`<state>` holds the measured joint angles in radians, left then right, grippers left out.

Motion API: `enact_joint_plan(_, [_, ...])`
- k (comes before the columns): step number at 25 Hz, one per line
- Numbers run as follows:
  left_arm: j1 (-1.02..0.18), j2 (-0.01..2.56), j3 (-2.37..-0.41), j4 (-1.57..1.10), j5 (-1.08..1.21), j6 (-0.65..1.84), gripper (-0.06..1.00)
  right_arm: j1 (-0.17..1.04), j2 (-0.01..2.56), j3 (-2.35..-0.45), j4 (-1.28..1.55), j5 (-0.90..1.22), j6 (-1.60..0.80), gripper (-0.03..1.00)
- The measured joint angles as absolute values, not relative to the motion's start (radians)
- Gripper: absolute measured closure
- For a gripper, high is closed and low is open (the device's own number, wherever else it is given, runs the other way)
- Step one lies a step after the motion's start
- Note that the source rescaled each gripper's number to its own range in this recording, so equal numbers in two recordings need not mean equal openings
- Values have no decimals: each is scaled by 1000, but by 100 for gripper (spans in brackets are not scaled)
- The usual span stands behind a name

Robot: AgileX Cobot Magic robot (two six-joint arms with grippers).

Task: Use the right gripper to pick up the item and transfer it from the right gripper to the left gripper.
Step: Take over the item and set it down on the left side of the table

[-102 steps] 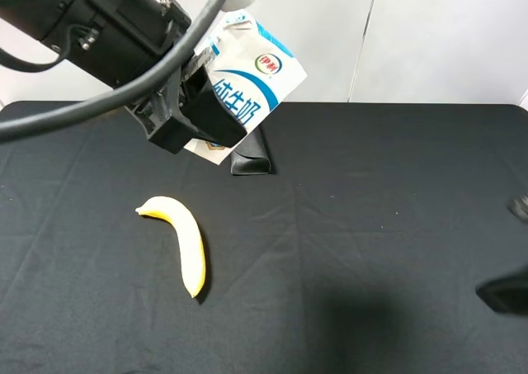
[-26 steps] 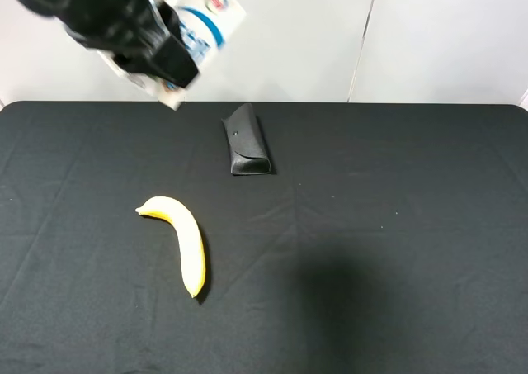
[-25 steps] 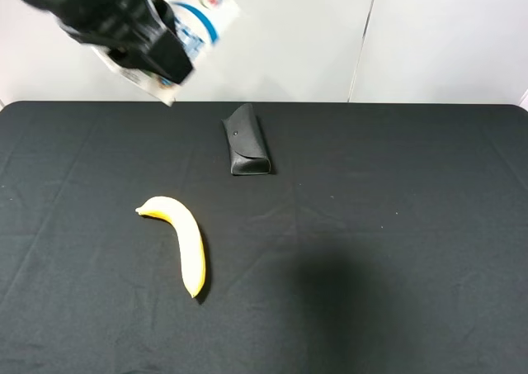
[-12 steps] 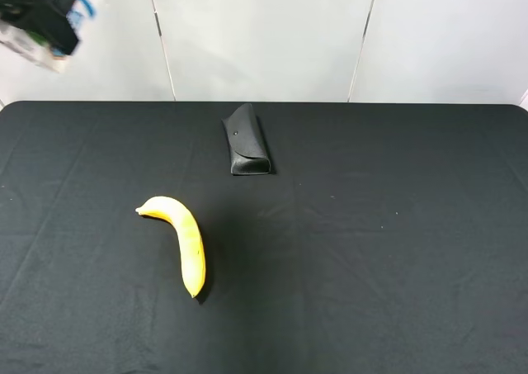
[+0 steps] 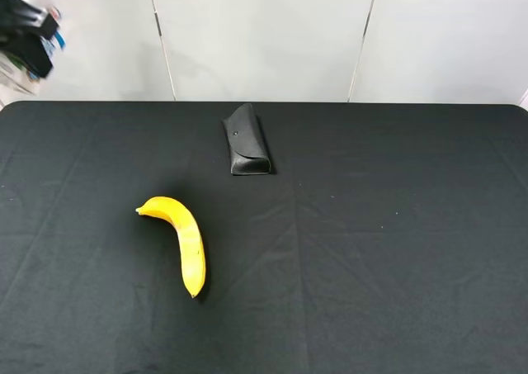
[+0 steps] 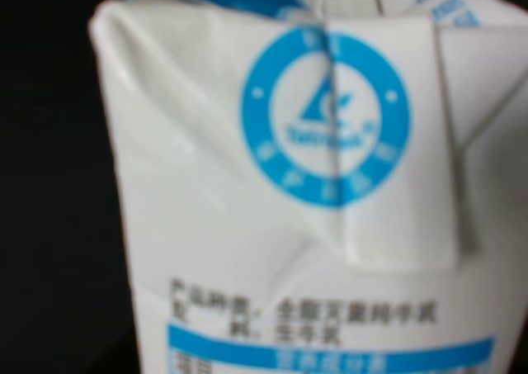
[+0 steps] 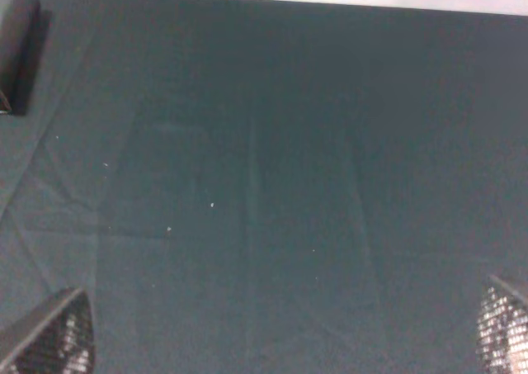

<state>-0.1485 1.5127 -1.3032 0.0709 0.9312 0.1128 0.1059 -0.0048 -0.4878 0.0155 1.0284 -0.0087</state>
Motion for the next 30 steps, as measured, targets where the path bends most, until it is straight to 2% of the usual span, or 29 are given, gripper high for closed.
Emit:
enact_joint_plan(18, [-148, 1912, -1303, 6, 834, 114, 94, 106, -5, -488, 16, 1028, -9, -3])
enact_joint_plan(30, [-148, 1967, -1303, 7, 750, 114, 94, 106, -5, -488, 16, 1028, -9, -3])
